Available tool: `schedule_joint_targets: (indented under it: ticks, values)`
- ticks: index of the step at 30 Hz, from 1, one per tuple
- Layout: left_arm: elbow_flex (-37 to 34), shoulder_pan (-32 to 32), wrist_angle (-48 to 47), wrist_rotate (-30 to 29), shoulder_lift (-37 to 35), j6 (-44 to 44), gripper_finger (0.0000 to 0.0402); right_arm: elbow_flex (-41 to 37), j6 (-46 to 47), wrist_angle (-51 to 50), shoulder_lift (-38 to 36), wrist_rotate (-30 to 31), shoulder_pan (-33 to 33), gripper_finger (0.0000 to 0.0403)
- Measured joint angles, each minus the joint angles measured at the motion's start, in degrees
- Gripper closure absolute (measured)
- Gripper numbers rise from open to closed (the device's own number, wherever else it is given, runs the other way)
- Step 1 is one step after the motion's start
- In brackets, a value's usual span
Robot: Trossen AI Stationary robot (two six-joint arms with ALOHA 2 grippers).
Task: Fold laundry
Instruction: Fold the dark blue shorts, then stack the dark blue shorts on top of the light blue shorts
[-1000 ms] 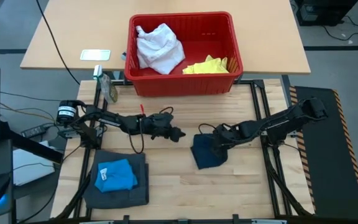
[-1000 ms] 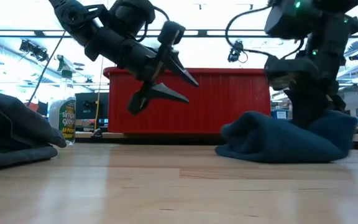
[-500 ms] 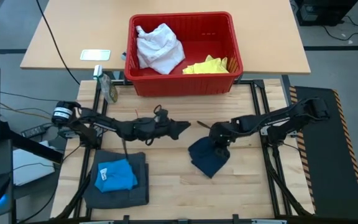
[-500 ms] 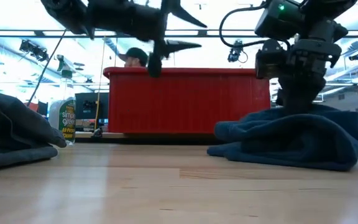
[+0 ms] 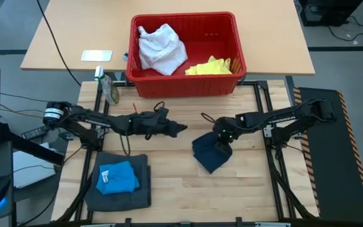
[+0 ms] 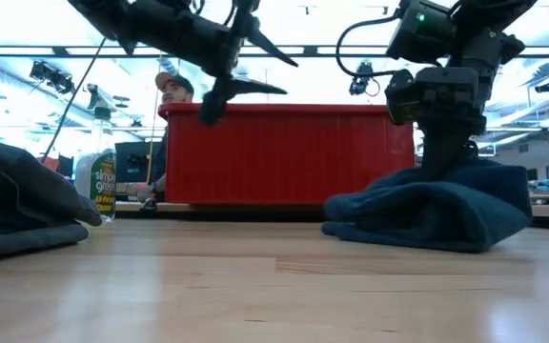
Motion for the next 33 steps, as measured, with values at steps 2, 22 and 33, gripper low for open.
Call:
schedule_joint_targets:
  ticks: [2,22,33]
  values:
    - [0.00,-0.60,-6.04,0.02,-1.71,-0.92,0.0231,0.00,1.05,-0.19,-0.02,1.14,-0.46,0.0211]
    - [0.02,-11.73,-52.94,-5.60,-13.79,-4.04,0.0253,-2.36,20.20,11.88,12.93,5.67,8.75,0.0064]
    - [0.00,-15.01,-61.11,-7.11,-18.65,-10.61,0.0253,-2.83,18.45,22.39,15.71,2.83,8.60,0.0229]
